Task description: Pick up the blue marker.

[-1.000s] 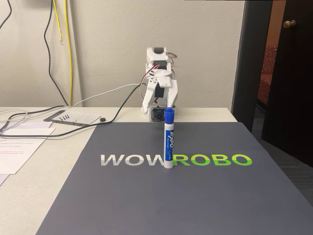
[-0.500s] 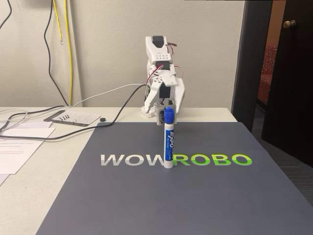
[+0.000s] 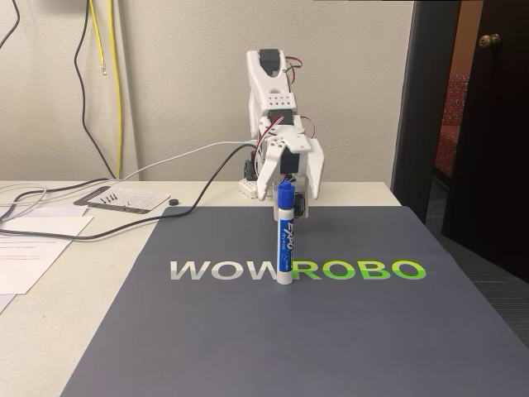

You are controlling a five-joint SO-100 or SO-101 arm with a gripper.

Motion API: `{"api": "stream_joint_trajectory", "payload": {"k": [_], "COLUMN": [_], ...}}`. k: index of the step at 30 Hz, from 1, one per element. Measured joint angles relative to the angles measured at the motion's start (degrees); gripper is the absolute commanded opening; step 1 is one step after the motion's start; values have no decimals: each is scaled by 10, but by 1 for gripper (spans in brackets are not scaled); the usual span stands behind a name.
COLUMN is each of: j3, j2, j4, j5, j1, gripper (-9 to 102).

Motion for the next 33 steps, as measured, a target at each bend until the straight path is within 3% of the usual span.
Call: {"api": "stream_joint_trajectory", "payload": {"k": [33], "j3": [-120], "j2": [-178], "j4": [-47], "j5": [-18], "j1": [13], "gripper": [31]}}
